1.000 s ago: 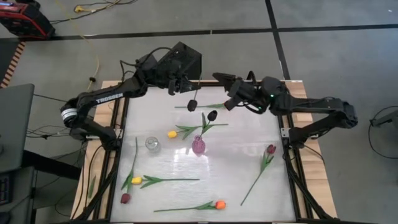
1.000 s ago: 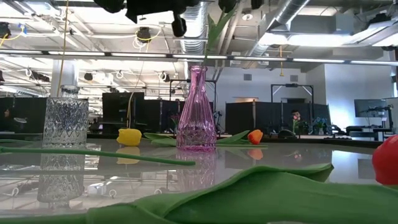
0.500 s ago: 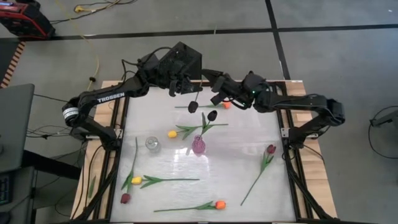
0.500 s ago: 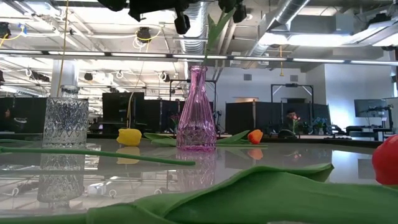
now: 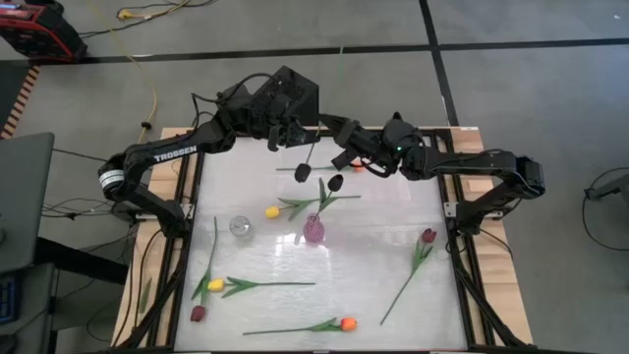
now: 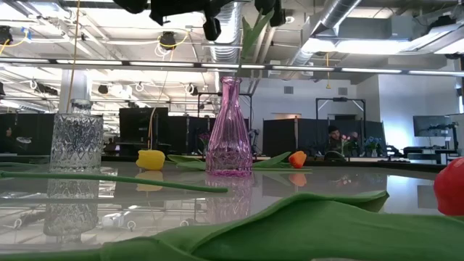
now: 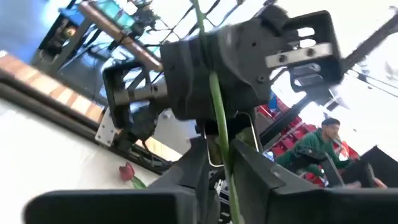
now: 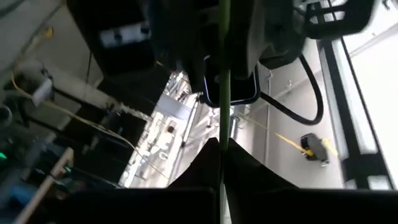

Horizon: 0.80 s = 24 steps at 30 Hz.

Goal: Sort flowers into vase by color
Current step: Put the black flower into the violet vase

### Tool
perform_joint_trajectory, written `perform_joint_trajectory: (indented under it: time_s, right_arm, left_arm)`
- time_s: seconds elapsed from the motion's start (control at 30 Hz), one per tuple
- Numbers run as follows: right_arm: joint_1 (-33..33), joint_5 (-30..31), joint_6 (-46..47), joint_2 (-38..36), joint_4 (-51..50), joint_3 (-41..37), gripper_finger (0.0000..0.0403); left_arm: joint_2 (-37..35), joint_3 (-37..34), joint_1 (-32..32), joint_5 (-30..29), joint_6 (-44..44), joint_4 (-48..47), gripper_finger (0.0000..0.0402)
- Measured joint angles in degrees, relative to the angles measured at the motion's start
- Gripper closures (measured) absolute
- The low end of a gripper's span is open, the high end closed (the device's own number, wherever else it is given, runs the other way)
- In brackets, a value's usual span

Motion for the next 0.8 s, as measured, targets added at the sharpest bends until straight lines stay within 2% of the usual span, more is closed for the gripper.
perform_joint_trajectory:
  time_s: [0.13, 0.23, 0.37, 0.5, 0.57, 0.67, 0.73, 0.8]
  right_arm:
    - [-0.19, 1.97, 6.68, -2.07, -0.45, 0.00, 0.0377]
    - [-0.90, 5.34, 16.47, -4.94, -1.79, -0.02, 0.0378]
    - [-1.72, 11.95, 37.01, -10.89, -10.69, -0.01, 0.0378]
    - [-1.59, 12.55, 65.06, -17.31, -30.48, 0.00, 0.0378]
    - [-0.79, 8.82, 81.20, -19.90, -41.83, 0.00, 0.0378]
    - [-0.06, -2.38, 102.93, -22.49, -56.81, 0.00, 0.0378]
    - [1.10, -10.54, 114.20, -23.15, -62.70, -0.85, 0.0378]
    - [4.10, -15.68, 120.95, -23.35, -64.88, -3.30, 0.0378]
  left_arm:
    - [-0.11, 0.02, 3.91, 6.04, -0.21, 6.74, 0.0297]
    - [-0.77, 0.04, 7.70, 7.93, -0.99, 7.92, 0.0270]
    - [-2.10, 0.04, 10.76, 8.43, 4.16, 3.70, 0.0249]
    - [-3.91, 0.00, 10.36, 6.39, 15.47, -6.98, 0.0248]
    - [-5.45, 0.00, 9.54, 3.60, 23.48, -13.51, 0.0251]
    - [-8.20, 0.00, 7.89, -3.51, 35.39, -24.06, 0.0257]
    - [-10.24, -0.47, 6.22, -9.51, 42.44, -29.34, 0.0260]
    - [-12.72, -2.74, 4.33, -14.05, 47.02, -31.02, 0.0262]
